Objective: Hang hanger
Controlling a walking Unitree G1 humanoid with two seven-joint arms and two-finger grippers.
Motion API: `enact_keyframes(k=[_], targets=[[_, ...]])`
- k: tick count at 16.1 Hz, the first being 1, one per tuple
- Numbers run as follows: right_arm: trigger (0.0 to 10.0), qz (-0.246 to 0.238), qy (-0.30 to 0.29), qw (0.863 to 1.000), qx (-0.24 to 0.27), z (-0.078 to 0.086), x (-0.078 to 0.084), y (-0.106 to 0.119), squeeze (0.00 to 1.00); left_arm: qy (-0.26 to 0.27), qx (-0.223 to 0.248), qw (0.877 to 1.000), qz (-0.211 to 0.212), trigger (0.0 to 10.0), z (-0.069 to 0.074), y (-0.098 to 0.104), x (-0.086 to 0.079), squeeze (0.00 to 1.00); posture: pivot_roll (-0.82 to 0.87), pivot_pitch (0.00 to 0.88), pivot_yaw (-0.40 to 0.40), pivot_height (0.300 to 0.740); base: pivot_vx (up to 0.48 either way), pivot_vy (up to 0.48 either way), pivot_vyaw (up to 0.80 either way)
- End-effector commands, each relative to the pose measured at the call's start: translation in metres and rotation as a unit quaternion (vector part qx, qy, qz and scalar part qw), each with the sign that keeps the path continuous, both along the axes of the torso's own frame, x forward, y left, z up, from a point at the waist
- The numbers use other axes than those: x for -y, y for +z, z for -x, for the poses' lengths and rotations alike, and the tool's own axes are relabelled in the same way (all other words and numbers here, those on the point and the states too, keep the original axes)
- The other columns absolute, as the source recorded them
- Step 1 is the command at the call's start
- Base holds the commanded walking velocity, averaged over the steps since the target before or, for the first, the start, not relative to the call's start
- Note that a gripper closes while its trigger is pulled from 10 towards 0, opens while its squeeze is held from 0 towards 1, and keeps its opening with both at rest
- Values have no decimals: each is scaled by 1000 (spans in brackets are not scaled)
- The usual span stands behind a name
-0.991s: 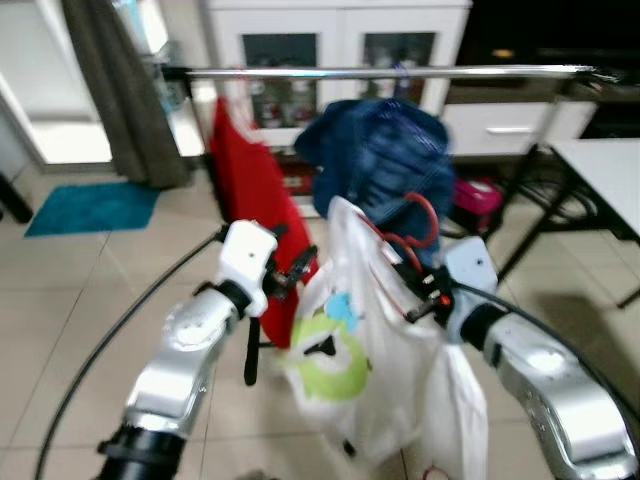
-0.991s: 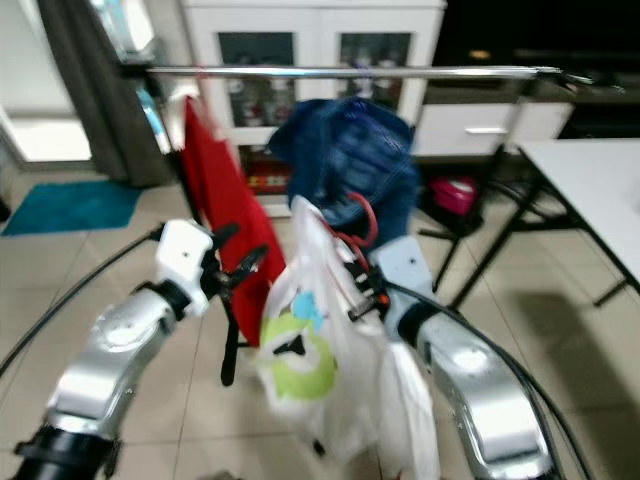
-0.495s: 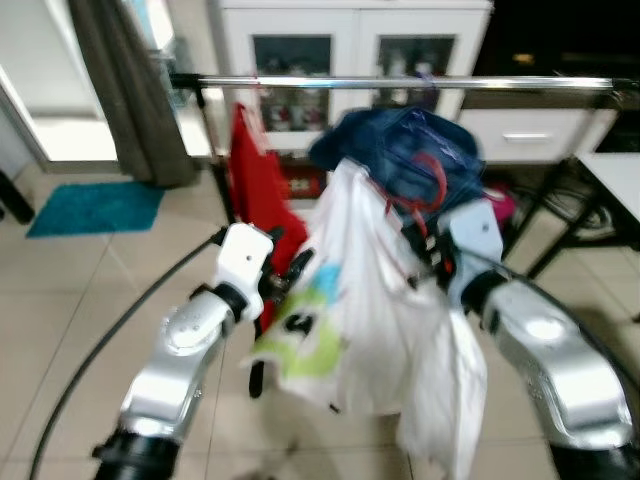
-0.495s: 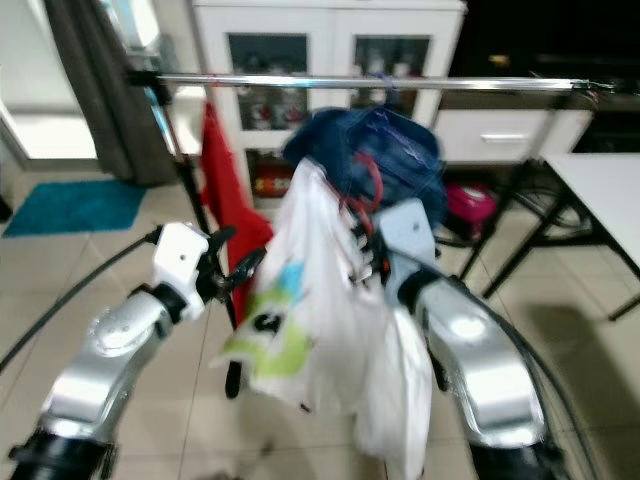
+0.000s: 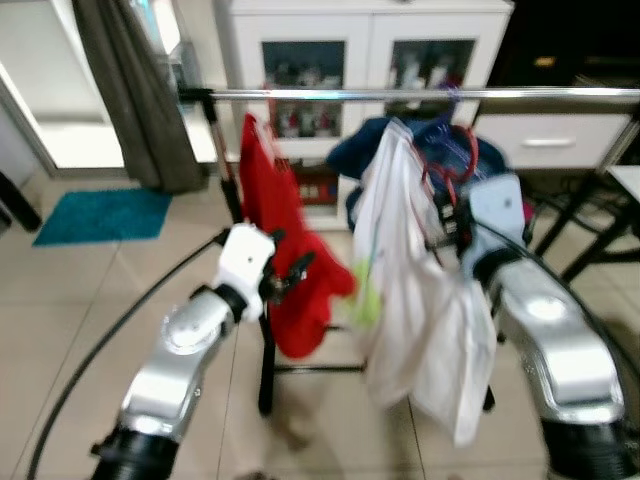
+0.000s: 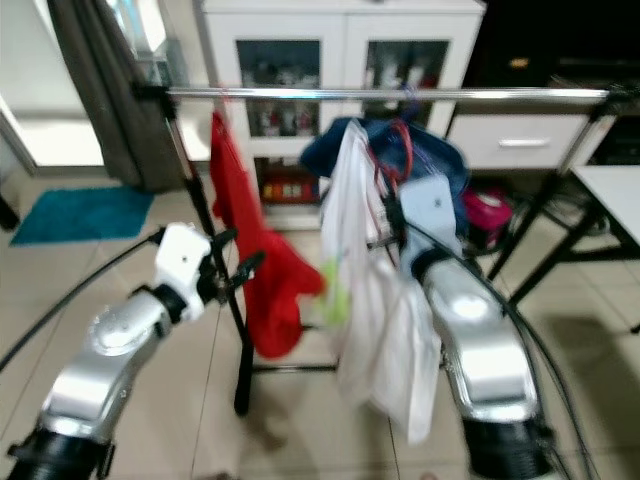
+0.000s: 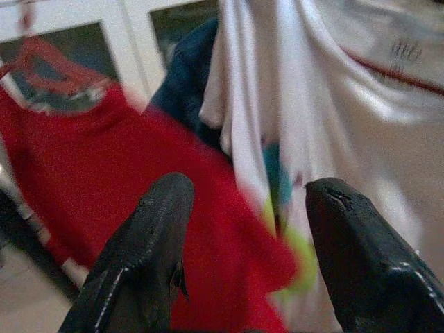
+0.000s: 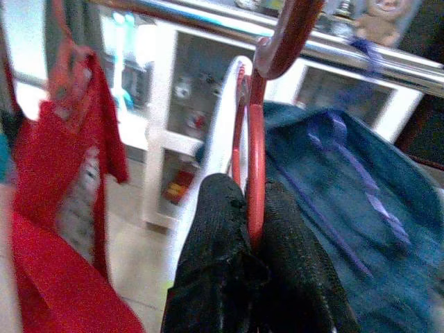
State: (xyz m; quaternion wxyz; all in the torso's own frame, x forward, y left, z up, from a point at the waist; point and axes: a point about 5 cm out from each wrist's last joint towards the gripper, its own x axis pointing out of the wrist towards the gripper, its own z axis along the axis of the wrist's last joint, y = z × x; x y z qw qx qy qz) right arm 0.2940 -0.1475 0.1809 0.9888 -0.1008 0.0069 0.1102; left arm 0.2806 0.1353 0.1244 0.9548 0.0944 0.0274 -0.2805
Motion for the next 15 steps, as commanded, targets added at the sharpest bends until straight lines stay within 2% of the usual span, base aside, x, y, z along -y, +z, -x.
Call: enact_keyframes(k=[1, 4, 7, 8, 11, 14, 15], targets=[[10000, 8, -29, 999, 24, -2, 11, 7, 0, -8, 6, 1000, -1, 10000, -2, 4, 4, 0, -125, 35, 13, 740, 322, 0, 0], [10000, 15, -65, 998, 16, -4, 21, 2, 0, -11, 6, 1000, -1, 10000, -2, 4, 5, 0, -126, 31, 15, 740, 326, 0, 0], [10000, 19, -140, 990, 7, -5, 45, -3, 0, -16, 7, 1000, -1, 10000, -3, 5, 6, 0, -127, 24, 19, 740, 328, 0, 0], [10000, 22, -144, 989, 7, -5, 48, -3, 0, -16, 8, 1000, -2, 10000, -3, 5, 6, 0, -127, 24, 19, 740, 326, 0, 0], [10000, 49, -186, 981, 4, -4, 72, -5, 0, -18, 8, 1000, -1, 10000, -4, 6, 6, 0, -126, 20, 19, 740, 328, 0, 0], [10000, 68, -243, 968, -11, 1, 103, -9, 0, -32, 8, 999, 14, 10000, 1, 6, 8, 0, -117, 7, 10, 740, 191, 0, 0], [10000, 66, -236, 969, -12, 3, 104, -10, 0, -45, 11, 999, 20, 10000, 3, 8, 10, 0, -118, 3, 11, 740, 0, 0, 0]])
